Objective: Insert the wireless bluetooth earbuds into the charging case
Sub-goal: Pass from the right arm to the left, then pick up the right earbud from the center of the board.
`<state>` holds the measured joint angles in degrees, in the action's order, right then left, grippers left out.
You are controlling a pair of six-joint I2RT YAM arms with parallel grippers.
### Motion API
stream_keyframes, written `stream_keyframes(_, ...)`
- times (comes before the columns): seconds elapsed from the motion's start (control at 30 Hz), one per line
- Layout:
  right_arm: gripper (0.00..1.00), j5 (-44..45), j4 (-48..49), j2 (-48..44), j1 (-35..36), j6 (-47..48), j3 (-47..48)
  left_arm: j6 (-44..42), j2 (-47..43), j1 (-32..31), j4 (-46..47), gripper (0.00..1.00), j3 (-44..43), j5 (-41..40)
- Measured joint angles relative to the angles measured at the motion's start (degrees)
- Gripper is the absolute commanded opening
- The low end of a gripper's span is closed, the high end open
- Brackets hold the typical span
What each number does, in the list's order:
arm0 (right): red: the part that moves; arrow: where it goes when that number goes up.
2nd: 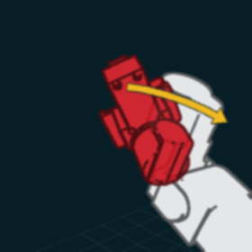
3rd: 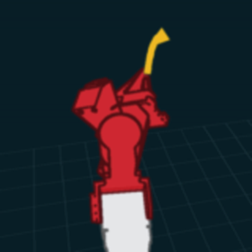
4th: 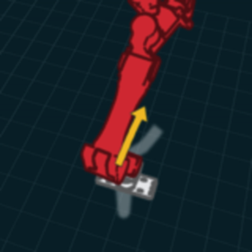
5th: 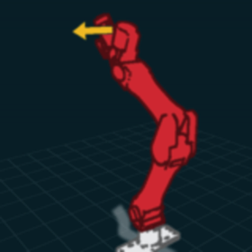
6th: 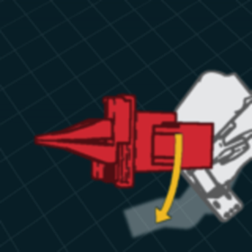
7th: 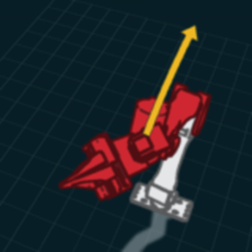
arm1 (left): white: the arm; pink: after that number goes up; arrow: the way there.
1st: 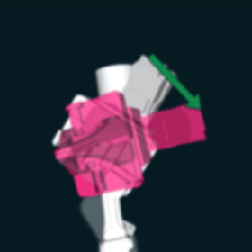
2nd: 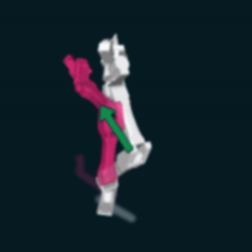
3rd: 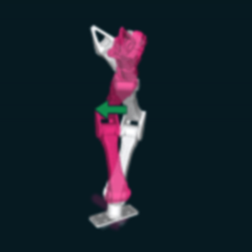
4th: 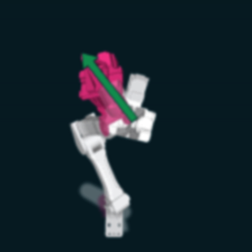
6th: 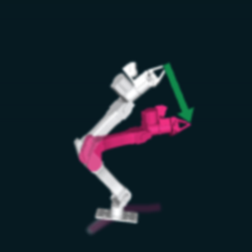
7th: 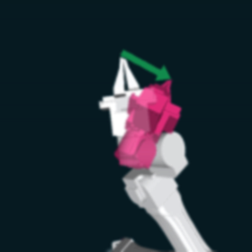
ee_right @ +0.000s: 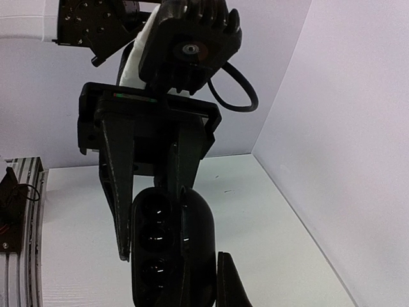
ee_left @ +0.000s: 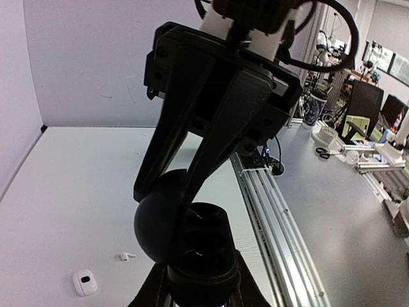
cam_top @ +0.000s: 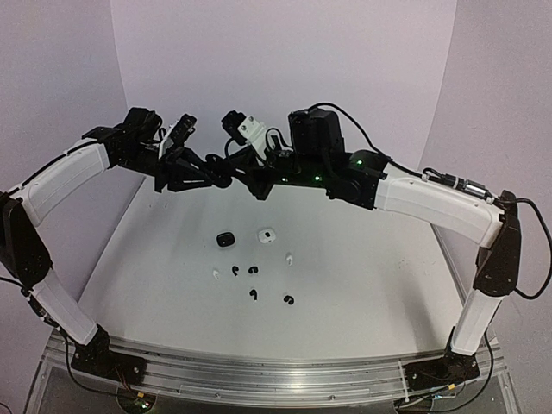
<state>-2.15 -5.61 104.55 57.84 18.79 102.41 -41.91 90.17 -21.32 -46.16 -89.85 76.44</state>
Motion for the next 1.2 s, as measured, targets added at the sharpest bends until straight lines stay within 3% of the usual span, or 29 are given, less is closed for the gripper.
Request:
stream_keyframes(0.13, 0.24, -2.4, -0.1, 0.0, -0.3, -2.2, 0.0, -8.2, -0.7, 0.0, -1.6, 0.0, 2.0, -0.1)
stream_keyframes(0.37, 0.26, -8.5, 0.0, 0.4, -1.9, -7.7, -0.1, -17.9, -0.8, 0.0, -4.5, 0.0, 2.3, 0.3)
stream_keyframes(0.83, 0.26, -11.7, 0.4, 0.7, -3.1, -13.6, -0.9, -20.3, -0.8, 0.0, -6.9, 0.0, 2.3, 0.3)
stream_keyframes(0.97, 0.32, -13.5, 1.0, 1.2, -3.7, -15.0, -1.0, -17.3, -0.8, 0.0, -5.8, 0.0, 2.6, -0.3)
stream_keyframes(1.2, 0.38, -15.4, 0.8, 2.1, -5.6, -15.9, -1.0, 0.5, -1.6, 0.0, 5.6, 0.0, 7.8, -1.5)
